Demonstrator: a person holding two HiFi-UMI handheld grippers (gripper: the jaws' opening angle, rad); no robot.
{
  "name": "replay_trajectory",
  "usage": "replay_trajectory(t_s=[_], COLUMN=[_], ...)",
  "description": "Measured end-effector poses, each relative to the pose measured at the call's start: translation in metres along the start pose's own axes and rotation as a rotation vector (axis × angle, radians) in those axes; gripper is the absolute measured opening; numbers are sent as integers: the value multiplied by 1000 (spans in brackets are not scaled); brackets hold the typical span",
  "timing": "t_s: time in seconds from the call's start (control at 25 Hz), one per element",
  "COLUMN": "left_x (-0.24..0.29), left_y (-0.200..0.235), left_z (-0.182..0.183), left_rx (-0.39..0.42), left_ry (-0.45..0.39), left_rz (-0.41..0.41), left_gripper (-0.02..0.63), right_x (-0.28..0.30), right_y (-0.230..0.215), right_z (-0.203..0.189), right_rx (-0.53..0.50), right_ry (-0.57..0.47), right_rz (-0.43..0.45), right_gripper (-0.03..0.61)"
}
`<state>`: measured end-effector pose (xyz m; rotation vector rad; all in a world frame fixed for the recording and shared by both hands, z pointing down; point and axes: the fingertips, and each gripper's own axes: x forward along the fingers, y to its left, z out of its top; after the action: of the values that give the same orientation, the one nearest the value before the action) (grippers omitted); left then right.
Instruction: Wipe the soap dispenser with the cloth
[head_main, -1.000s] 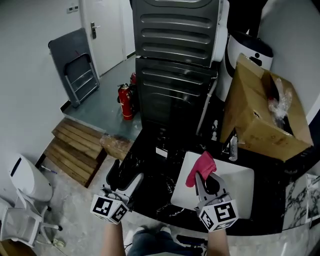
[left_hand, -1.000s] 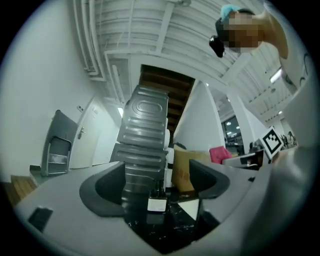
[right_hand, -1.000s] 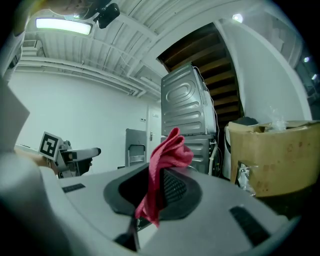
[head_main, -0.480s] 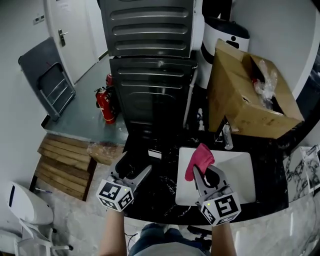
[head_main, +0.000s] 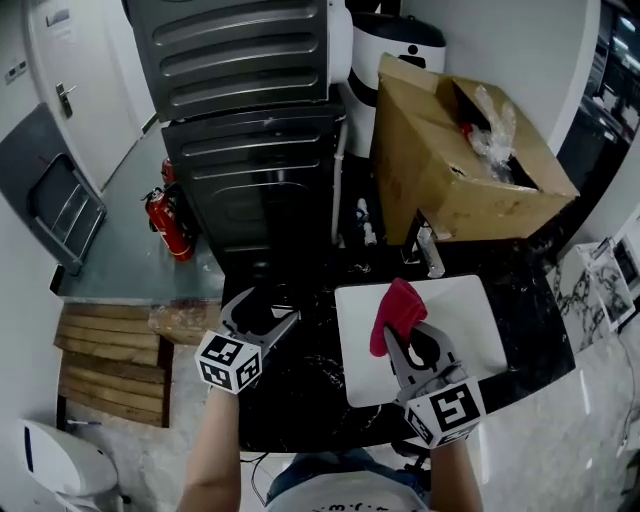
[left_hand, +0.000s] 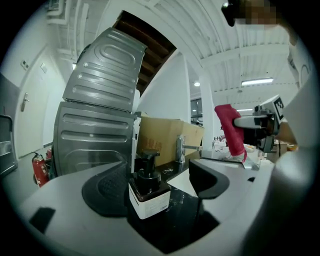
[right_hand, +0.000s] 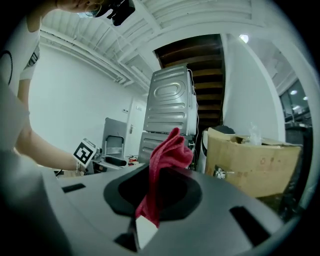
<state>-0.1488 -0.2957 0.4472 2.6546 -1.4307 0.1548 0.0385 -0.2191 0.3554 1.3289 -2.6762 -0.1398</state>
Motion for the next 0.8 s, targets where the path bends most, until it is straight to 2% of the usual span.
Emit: replay_trajectory(t_s=[0.28, 0.32, 0.36, 0.4, 0.44, 0.6, 0.8], left_x=[36, 38, 40, 41, 43, 49, 51], left_y=[12, 13, 14, 15, 16, 17, 12], left_z=[-5, -5, -4, -3, -3, -3, -2], left_rx=[-16, -15, -13, -13, -15, -1, 56], left_ry=[-14, -18, -25, -34, -42, -48, -36], left_rz=[-50, -52, -48, -43, -43, -58, -82], left_gripper=[390, 372, 309, 217, 190, 127, 103], right_x=[-17, -20, -23, -24, -25, -24, -19], right_y=[-17, -18, -19, -20, -20, -21, -13], right_z=[-16, -19, -21, -24, -25, -28, -27], right_rx=[-1, 1, 2, 3, 4, -1, -28], right_ry=[72, 82, 92, 101, 108, 118, 130], right_rz=[-107, -120, -132, -142, -150, -165, -140], right_gripper=[54, 53, 52, 54, 53, 53, 54])
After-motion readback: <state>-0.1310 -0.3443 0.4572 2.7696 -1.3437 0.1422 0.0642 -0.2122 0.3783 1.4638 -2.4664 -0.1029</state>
